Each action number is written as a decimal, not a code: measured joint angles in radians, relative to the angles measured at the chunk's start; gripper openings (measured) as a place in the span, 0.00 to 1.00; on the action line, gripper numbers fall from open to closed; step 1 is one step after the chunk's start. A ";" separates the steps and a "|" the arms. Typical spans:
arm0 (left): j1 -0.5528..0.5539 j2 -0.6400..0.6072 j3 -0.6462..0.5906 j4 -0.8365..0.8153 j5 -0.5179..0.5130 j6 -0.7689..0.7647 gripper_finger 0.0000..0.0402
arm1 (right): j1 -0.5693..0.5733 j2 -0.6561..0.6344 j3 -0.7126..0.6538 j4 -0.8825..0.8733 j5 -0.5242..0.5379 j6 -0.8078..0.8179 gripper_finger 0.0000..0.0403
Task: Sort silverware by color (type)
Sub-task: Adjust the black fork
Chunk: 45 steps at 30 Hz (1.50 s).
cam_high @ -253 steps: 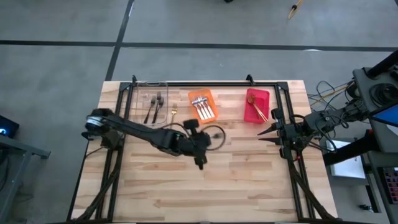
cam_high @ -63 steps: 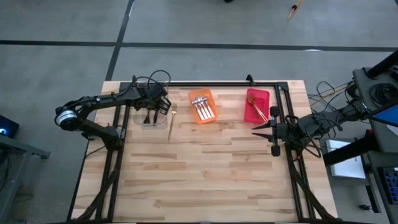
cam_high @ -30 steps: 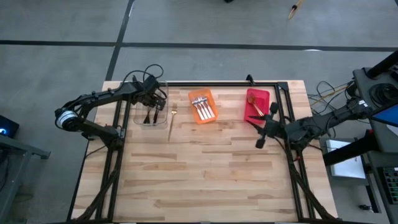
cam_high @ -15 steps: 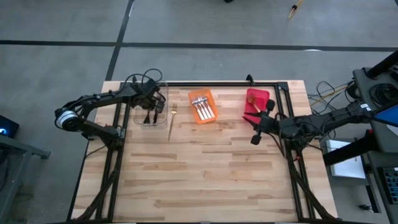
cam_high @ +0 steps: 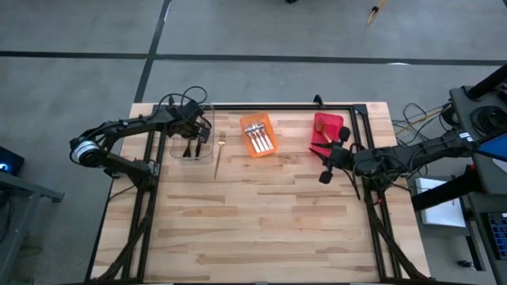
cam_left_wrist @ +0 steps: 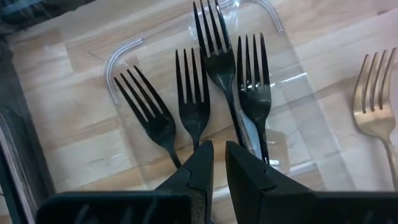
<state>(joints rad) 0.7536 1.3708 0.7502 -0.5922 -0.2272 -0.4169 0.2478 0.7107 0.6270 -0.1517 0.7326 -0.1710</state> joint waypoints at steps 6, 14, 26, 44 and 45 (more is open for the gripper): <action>0.000 0.000 0.000 0.000 -0.002 0.012 0.06 | 0.000 0.004 0.002 0.033 0.000 -0.011 0.16; 0.001 0.000 -0.010 -0.002 -0.063 0.008 0.07 | 0.000 0.003 0.002 0.052 0.001 -0.139 0.16; 0.003 0.000 -0.041 0.055 -0.104 -0.008 0.27 | 0.000 -0.009 0.003 0.141 0.002 -0.223 0.16; 0.003 0.000 -0.053 0.058 -0.096 -0.064 0.30 | -0.131 -0.008 0.003 0.232 -0.038 -0.296 0.16; 0.003 0.000 -0.053 0.058 -0.096 -0.064 0.30 | -0.146 -0.007 0.001 0.231 -0.054 -0.290 0.16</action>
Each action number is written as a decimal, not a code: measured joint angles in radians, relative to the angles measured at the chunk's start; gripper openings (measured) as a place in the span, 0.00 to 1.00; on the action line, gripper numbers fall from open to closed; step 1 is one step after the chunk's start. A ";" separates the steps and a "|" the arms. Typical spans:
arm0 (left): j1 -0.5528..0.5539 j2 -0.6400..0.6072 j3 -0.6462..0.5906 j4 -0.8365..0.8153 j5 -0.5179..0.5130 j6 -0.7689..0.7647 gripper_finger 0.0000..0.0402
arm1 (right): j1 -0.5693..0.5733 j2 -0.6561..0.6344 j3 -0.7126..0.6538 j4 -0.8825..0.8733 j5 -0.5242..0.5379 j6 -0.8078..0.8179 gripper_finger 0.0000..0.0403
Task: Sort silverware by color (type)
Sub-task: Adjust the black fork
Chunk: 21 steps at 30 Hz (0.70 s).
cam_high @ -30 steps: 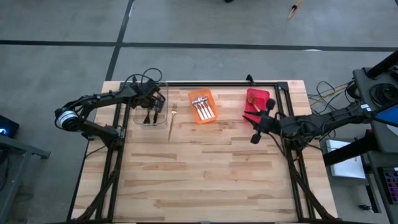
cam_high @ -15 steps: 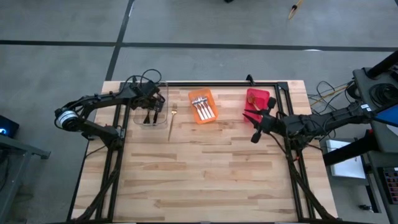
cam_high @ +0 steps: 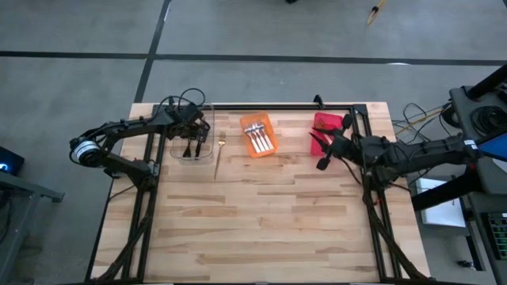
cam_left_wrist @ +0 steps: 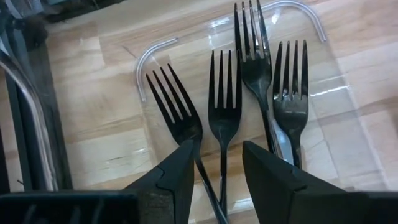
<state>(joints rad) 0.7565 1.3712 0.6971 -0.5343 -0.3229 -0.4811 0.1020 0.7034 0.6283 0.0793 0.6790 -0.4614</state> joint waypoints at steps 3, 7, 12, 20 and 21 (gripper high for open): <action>0.000 0.000 0.000 0.000 0.001 0.031 0.30 | -0.036 0.002 -0.002 -0.024 -0.051 0.024 0.16; 0.000 0.000 0.000 0.000 0.034 0.174 0.30 | -0.066 0.006 -0.003 -0.050 -0.082 0.046 0.16; 0.000 0.000 0.010 -0.003 0.120 0.436 0.30 | -0.078 0.007 -0.003 -0.055 -0.085 0.058 0.16; 0.035 0.000 0.080 -0.018 0.228 0.638 0.30 | -0.079 0.007 -0.003 -0.056 -0.085 0.069 0.16; 0.045 0.000 0.092 -0.019 0.238 0.642 0.30 | -0.079 0.007 -0.003 -0.056 -0.085 0.069 0.16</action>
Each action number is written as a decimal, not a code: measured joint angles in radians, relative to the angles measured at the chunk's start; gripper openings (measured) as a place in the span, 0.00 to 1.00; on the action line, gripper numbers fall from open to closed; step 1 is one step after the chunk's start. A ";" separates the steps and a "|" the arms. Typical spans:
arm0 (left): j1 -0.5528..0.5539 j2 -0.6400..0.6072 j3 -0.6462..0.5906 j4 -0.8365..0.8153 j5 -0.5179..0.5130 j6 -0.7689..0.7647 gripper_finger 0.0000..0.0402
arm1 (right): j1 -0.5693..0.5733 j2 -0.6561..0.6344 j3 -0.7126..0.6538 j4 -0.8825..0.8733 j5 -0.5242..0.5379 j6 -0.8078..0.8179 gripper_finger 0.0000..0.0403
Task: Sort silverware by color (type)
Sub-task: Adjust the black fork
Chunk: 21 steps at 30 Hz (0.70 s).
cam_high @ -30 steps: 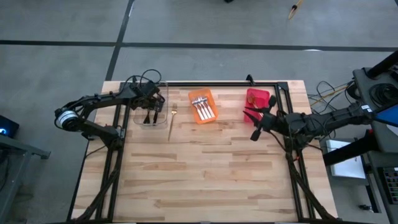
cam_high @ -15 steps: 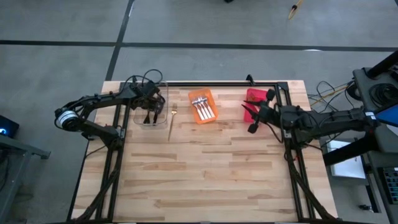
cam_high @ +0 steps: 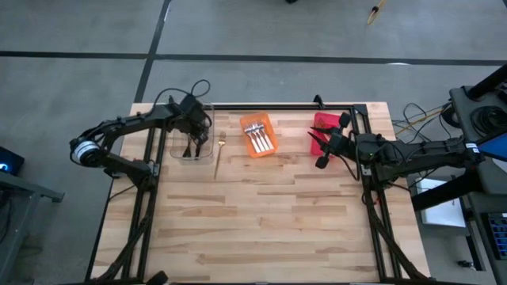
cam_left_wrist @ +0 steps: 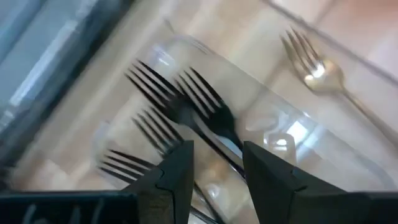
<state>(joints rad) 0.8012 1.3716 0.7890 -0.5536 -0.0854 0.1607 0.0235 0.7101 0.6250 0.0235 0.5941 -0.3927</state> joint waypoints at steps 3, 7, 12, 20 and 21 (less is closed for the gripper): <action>0.035 0.000 0.029 -0.014 0.000 0.003 0.30 | 0.000 0.000 0.000 0.000 0.000 -0.001 0.16; 0.084 0.000 0.036 -0.023 0.017 -0.042 0.30 | 0.000 0.000 0.000 -0.001 0.000 -0.009 0.16; 0.101 0.000 0.019 -0.024 0.042 -0.168 0.30 | 0.000 0.000 0.000 -0.002 0.000 -0.020 0.16; 0.101 0.000 -0.012 -0.014 -0.031 -0.253 0.30 | -0.005 0.000 0.000 -0.014 0.001 -0.019 0.16; 0.101 0.000 -0.013 -0.013 -0.033 -0.253 0.30 | -0.005 0.000 0.000 -0.014 0.001 -0.019 0.16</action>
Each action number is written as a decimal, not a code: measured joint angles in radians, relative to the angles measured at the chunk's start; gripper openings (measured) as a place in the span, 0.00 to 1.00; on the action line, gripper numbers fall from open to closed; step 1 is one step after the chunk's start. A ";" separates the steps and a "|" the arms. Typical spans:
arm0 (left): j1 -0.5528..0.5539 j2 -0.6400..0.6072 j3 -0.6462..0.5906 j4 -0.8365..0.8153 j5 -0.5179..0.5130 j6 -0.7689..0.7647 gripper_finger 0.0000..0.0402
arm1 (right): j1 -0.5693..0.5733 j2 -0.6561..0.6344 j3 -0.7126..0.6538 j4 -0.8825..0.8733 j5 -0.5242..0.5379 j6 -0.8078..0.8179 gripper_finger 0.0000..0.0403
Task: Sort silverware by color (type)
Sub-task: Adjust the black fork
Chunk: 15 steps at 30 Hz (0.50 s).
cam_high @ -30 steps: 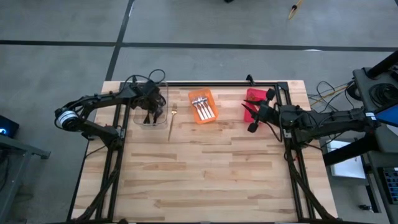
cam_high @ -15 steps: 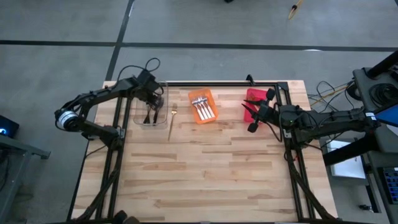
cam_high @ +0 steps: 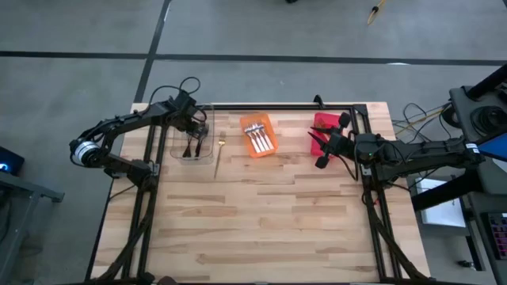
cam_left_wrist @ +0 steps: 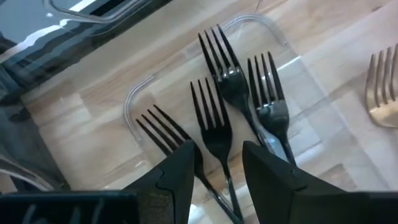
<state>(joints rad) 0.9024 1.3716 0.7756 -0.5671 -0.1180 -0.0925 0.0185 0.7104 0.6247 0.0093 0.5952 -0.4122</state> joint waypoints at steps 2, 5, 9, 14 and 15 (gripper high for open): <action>-0.001 0.000 -0.001 0.008 0.000 -0.004 0.30 | 0.000 0.000 0.000 0.000 0.001 0.000 0.16; -0.003 0.000 -0.004 0.020 0.000 -0.019 0.30 | 0.000 0.000 0.000 0.000 0.004 0.000 0.16; -0.007 0.000 -0.007 0.026 -0.002 -0.050 0.30 | 0.000 0.000 0.000 -0.001 0.006 0.000 0.16; -0.032 0.000 -0.022 0.039 -0.004 -0.078 0.30 | 0.000 0.000 0.000 -0.005 0.007 0.000 0.16; -0.039 0.000 -0.025 0.038 -0.005 -0.081 0.30 | 0.000 0.000 0.000 -0.005 0.007 0.000 0.16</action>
<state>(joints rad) 0.8638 1.3716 0.7507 -0.5292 -0.1226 -0.1740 0.0185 0.7101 0.6243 0.0048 0.6018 -0.4118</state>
